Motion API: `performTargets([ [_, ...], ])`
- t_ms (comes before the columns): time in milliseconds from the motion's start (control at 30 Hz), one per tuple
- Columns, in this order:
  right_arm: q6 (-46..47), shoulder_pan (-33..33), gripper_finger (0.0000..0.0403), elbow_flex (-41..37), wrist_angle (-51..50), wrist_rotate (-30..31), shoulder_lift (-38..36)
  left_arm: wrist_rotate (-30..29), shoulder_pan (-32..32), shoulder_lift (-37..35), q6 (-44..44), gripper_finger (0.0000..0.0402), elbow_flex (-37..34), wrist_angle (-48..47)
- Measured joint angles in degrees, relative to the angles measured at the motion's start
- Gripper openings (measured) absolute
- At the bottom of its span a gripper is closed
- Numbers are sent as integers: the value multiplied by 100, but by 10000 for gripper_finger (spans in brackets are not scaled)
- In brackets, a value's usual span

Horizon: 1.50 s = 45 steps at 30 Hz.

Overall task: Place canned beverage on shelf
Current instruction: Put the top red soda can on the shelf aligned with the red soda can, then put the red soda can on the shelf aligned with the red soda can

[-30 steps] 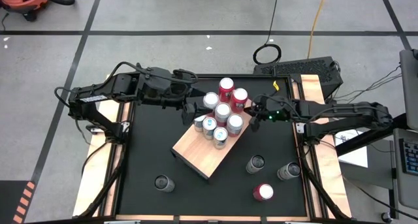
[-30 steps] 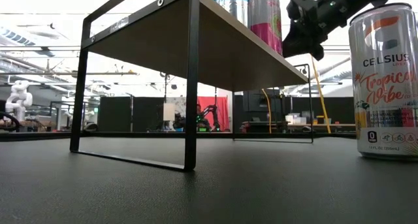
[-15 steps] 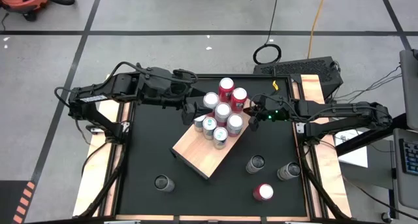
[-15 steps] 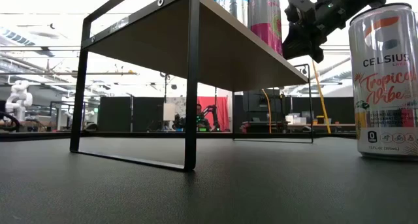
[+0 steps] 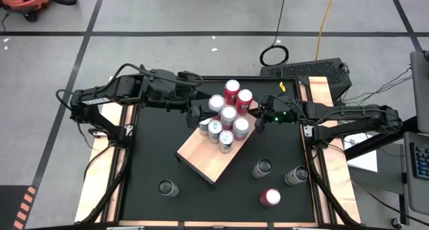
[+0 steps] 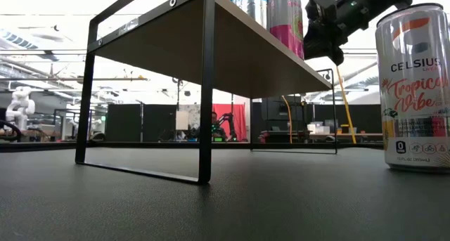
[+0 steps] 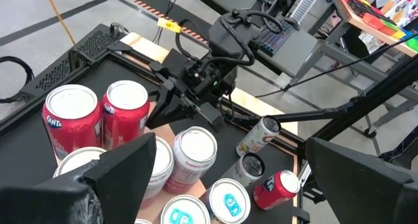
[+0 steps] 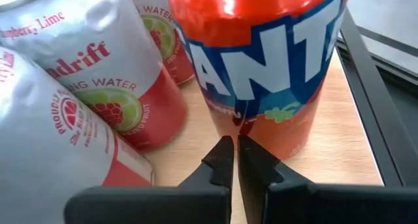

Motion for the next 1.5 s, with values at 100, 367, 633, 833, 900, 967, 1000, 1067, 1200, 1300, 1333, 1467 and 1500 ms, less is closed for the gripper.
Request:
performTargets([
  [100, -14, -6, 0, 0, -1, 7, 0, 0, 0, 0, 2, 395, 0, 0],
  [367, -124, -4, 0, 0, 1, 0, 82, 0, 0, 0, 2, 395, 0, 0],
  [633, -124, -4, 0, 0, 1, -30, 56, 0, 0, 0, 0, 395, 0, 0],
  [833, 203, -4, 0, 0, -57, -439, -296, 0, -2, 0, 0, 395, 0, -5],
  [900, 365, 7, 0, 17, -178, -630, -493, 0, -2, 0, 0, 395, 0, -25],
  [967, 474, 44, 0, 218, -682, -783, -633, 0, -2, 0, 0, 395, 0, -42],
  [1000, 483, 89, 0, 384, -1044, -793, -666, 0, -5, 0, 0, 395, 0, -43],
  [1067, 441, 190, 0, 782, -1830, -795, -699, 0, -4, 0, 1, 395, 0, -44],
  [1200, 257, 366, 0, 1647, -2913, -794, -676, 0, -4, 0, 22, 395, 0, -44],
  [1300, 297, 449, 0, 2231, -3482, -791, -599, -45, -7, 0, 39, 395, 0, -44],
  [1333, 351, 479, 0, 2405, -3641, -791, -565, -91, -7, 0, 37, 395, 0, -44],
  [1467, 634, 690, 0, 3004, -4247, -799, -429, -196, -22, 0, 27, 395, 0, -44],
  [1500, 730, 768, 0, 3123, -4360, -803, -396, -213, -39, 0, 20, 395, 0, -44],
])
